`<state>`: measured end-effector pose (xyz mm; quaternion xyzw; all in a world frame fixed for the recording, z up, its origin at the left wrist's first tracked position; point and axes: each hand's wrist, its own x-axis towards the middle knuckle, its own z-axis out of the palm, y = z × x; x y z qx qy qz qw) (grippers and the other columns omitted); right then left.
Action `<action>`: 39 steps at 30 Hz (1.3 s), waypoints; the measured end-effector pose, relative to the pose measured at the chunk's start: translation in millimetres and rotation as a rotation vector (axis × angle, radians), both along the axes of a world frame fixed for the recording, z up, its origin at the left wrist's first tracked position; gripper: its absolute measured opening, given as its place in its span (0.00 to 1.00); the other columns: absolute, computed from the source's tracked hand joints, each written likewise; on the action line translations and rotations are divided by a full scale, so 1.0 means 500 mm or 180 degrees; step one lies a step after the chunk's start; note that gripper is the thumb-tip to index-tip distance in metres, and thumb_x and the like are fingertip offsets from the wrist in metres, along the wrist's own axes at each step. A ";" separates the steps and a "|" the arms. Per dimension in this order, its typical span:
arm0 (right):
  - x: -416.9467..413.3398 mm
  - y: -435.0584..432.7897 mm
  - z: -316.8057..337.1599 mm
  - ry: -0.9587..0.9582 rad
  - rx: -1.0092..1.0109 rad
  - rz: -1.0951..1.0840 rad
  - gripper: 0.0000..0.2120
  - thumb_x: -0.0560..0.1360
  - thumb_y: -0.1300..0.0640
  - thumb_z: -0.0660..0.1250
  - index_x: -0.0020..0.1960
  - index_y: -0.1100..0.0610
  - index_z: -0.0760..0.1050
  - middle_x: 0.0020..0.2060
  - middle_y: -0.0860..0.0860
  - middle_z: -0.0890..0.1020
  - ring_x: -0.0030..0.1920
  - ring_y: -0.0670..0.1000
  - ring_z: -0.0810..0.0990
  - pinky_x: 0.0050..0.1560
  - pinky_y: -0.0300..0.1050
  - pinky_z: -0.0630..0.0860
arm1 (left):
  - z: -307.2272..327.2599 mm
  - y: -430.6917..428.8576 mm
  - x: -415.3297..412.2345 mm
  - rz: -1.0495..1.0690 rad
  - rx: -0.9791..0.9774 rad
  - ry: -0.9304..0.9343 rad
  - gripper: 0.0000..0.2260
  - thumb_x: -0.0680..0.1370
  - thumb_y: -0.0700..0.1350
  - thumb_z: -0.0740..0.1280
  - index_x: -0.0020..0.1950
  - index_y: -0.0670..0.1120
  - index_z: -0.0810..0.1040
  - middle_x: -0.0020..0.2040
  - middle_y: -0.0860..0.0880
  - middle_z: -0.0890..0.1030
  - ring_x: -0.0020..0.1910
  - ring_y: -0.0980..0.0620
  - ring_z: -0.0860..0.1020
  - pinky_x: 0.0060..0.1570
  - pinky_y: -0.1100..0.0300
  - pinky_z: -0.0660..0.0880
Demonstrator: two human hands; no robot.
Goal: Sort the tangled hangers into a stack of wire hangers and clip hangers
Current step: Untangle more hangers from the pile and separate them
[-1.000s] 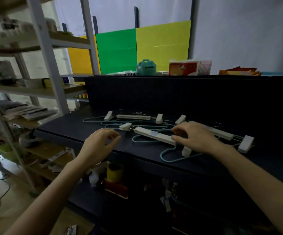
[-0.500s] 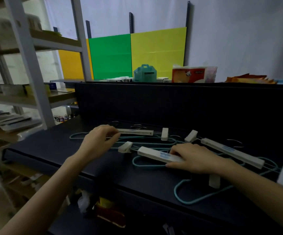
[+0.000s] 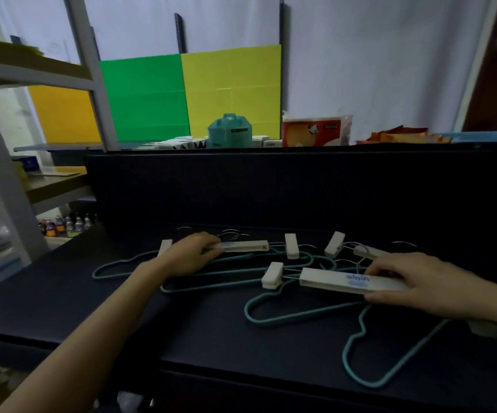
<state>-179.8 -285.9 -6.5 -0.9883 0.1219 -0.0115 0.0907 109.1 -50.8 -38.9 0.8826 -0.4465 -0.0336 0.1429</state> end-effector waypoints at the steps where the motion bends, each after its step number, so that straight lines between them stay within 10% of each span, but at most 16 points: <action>1: -0.004 0.010 0.000 0.0004 -0.0024 -0.0021 0.36 0.54 0.19 0.49 0.52 0.38 0.71 0.49 0.35 0.75 0.49 0.39 0.75 0.50 0.39 0.74 | 0.002 -0.001 0.006 -0.0090 -0.0013 -0.0028 0.15 0.79 0.51 0.59 0.58 0.44 0.76 0.55 0.46 0.77 0.54 0.49 0.74 0.56 0.55 0.71; 5: -0.017 0.049 -0.002 -0.0181 -0.0192 -0.0176 0.16 0.70 0.36 0.61 0.55 0.39 0.70 0.49 0.35 0.73 0.49 0.37 0.72 0.51 0.34 0.70 | 0.008 0.005 0.024 -0.0256 -0.0292 -0.0065 0.13 0.77 0.52 0.62 0.59 0.48 0.74 0.53 0.50 0.75 0.52 0.51 0.74 0.54 0.55 0.72; 15: -0.041 0.095 -0.036 -0.0471 -0.0322 -0.0669 0.19 0.69 0.34 0.61 0.56 0.40 0.73 0.52 0.37 0.76 0.52 0.40 0.74 0.53 0.44 0.74 | 0.028 -0.008 0.003 -0.0521 -0.1090 -0.0618 0.13 0.77 0.53 0.62 0.59 0.49 0.73 0.52 0.52 0.73 0.48 0.51 0.73 0.47 0.53 0.74; 19: -0.038 0.108 -0.054 -0.0597 -0.0047 -0.0640 0.36 0.60 0.21 0.48 0.57 0.39 0.73 0.51 0.36 0.76 0.52 0.40 0.74 0.52 0.46 0.74 | 0.042 -0.027 -0.026 -0.0617 -0.1193 -0.0697 0.15 0.77 0.52 0.62 0.60 0.47 0.73 0.54 0.50 0.74 0.49 0.50 0.73 0.46 0.54 0.73; 24: -0.055 0.121 -0.059 -0.0718 -0.0211 -0.0550 0.21 0.71 0.35 0.60 0.62 0.41 0.71 0.54 0.37 0.75 0.55 0.41 0.73 0.53 0.42 0.72 | 0.063 -0.055 -0.072 -0.0762 -0.1178 -0.0746 0.15 0.77 0.51 0.62 0.61 0.47 0.72 0.55 0.49 0.74 0.49 0.50 0.73 0.45 0.56 0.72; 39: -0.574 -0.028 -0.007 -0.0955 -0.0408 -0.1335 0.15 0.69 0.35 0.62 0.55 0.36 0.71 0.48 0.33 0.75 0.47 0.39 0.74 0.44 0.41 0.73 | 0.085 -0.328 -0.508 -0.1378 -0.1541 -0.0705 0.15 0.76 0.53 0.63 0.60 0.47 0.73 0.53 0.50 0.74 0.46 0.53 0.70 0.43 0.57 0.69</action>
